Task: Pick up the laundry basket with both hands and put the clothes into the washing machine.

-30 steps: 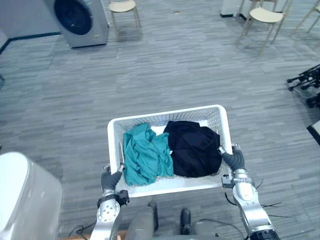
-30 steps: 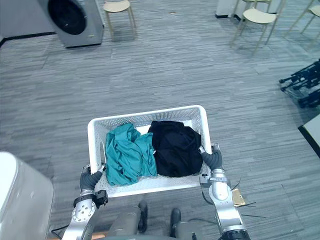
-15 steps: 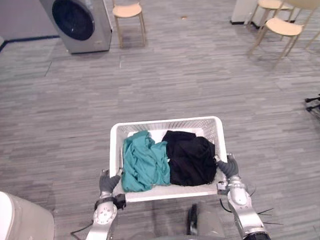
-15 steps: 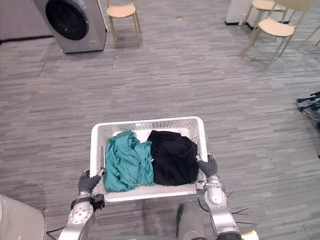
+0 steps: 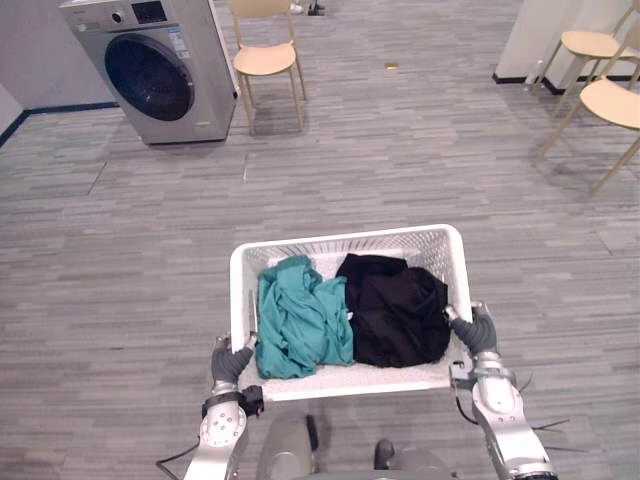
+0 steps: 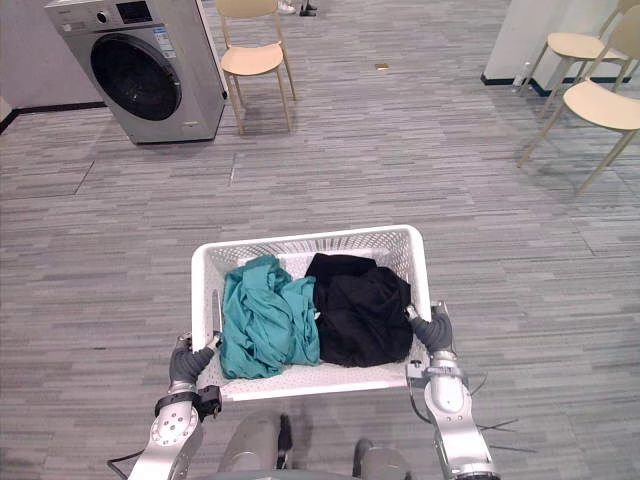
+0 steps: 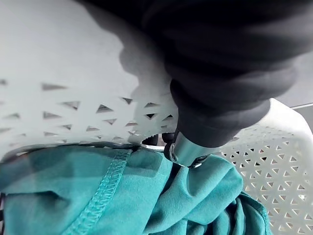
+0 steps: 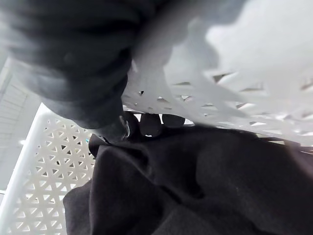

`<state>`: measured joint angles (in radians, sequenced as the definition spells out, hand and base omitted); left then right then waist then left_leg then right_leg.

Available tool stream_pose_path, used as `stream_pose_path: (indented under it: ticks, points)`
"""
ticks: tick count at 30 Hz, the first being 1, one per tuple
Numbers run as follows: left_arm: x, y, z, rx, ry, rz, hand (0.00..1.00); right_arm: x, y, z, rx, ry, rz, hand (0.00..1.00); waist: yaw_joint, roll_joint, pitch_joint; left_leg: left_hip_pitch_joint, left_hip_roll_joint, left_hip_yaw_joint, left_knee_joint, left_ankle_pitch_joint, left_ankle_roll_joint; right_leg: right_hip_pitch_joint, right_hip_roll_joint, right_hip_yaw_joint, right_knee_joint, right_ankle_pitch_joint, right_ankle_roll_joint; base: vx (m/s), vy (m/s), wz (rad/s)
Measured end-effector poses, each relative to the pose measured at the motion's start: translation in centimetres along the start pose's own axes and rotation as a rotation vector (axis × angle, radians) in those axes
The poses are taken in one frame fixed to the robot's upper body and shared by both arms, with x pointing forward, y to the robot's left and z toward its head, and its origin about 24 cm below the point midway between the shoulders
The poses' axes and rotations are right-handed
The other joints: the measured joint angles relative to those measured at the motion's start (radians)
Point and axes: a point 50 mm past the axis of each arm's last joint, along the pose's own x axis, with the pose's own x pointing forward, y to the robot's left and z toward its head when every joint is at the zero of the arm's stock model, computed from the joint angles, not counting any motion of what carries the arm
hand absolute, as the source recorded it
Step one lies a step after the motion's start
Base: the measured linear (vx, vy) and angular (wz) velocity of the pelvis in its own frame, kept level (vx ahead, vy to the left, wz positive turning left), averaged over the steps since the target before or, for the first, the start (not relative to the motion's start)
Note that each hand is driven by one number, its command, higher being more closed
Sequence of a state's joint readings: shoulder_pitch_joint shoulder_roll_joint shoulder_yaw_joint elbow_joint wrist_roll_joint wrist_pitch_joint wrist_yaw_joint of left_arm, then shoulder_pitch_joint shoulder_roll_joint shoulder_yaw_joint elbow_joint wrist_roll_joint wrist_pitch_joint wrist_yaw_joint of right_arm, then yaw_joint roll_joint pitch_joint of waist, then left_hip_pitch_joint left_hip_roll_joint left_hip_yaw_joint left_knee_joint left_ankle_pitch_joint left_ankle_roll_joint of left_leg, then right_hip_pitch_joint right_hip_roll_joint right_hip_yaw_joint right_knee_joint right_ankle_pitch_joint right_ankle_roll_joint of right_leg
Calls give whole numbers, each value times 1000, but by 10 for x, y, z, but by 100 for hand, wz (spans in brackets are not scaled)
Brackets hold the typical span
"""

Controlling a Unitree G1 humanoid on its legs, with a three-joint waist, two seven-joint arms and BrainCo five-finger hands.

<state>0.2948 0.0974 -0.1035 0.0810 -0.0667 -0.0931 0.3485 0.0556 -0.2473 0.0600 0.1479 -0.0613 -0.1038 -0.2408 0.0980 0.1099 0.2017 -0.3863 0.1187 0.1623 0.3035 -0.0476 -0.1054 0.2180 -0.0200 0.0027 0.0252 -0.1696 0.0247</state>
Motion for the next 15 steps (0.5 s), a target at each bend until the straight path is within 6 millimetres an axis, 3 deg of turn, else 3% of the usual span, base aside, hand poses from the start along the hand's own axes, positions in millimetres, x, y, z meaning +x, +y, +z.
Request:
stream_pose_path:
  ticks: [1, 2, 3, 5, 6, 8, 9, 10, 12, 13, 14, 15]
  points:
    - [-1, 1, -1, 2, 7, 4, 100, -1, 3, -4, 2, 20, 8, 100, 7, -6, -11, 15, -18, 29, 45, 60, 67, 44, -22, 19, -8, -14, 9, 728, 310, -33]
    - [-2, 3, -3, 4, 18, 12, 100, -2, 7, -9, 3, 40, 16, 100, -2, -42, -28, 10, -54, 30, 89, 29, 164, 66, -63, 19, -2, -26, 29, 783, 302, 8]
    - [-3, 2, -5, 3, 27, 13, 100, -2, 6, -12, -3, 51, 18, 100, -8, -68, -41, -5, -77, 48, 165, -27, 226, 48, -97, 25, 76, -36, 51, 935, 360, 29]
    - [-5, -1, -7, 9, 40, 4, 100, -3, 4, -18, -6, 77, 11, 100, -7, -78, -42, 17, -94, 61, 232, -118, 246, -49, -112, 49, 359, -23, 155, 738, 291, 17]
    - [-4, 0, -8, 32, 44, -2, 100, -5, 5, -22, 12, 99, 2, 100, -10, -89, -36, 81, -121, 51, 224, -177, 246, -155, -114, 98, 647, 32, 256, 557, 226, 18]
    - [-3, 3, -11, 67, 61, -4, 100, -11, 10, -32, 29, 146, 13, 100, -29, -104, -34, 213, -174, 20, 178, -231, 244, -271, -129, 92, 1023, 34, 239, 739, 237, 42]
    - [-4, 4, -12, 90, 66, -10, 100, -17, 12, -37, 35, 171, 14, 100, -34, -99, -32, 327, -196, 2, 102, -238, 243, -329, -144, 31, 1127, 0, 163, 768, 201, 40]
    - [-4, 5, -12, 99, 65, -15, 100, -20, 12, -39, 36, 180, 14, 100, -40, -89, -33, 382, -198, -13, 57, -238, 243, -358, -149, -4, 1133, -25, 117, 753, 166, 43]
    - [2, 7, -7, 133, 36, -32, 100, -23, 12, -37, 50, 163, 12, 100, -85, -73, -38, 538, -198, -77, -92, -238, 242, -521, -141, -152, 1007, -85, 25, 632, 82, 57]
    - [4, 7, -6, 143, 30, -40, 100, -23, 11, -36, 51, 158, 10, 100, -88, -69, -37, 564, -195, -89, -116, -239, 239, -561, -131, -170, 933, -91, 14, 642, 19, 60]
    - [9, 3, -4, 156, 21, -64, 100, -23, 8, -36, 54, 160, 1, 100, -106, -65, -35, 605, -185, -114, -144, -251, 217, -626, -108, -189, 726, -73, 17, 646, -27, 78]
    - [12, 0, -4, 163, 21, -82, 100, -24, 6, -38, 55, 168, -10, 100, -125, -74, -31, 650, -182, -136, -159, -264, 194, -648, -96, -183, 448, 16, 52, 803, -75, 92]
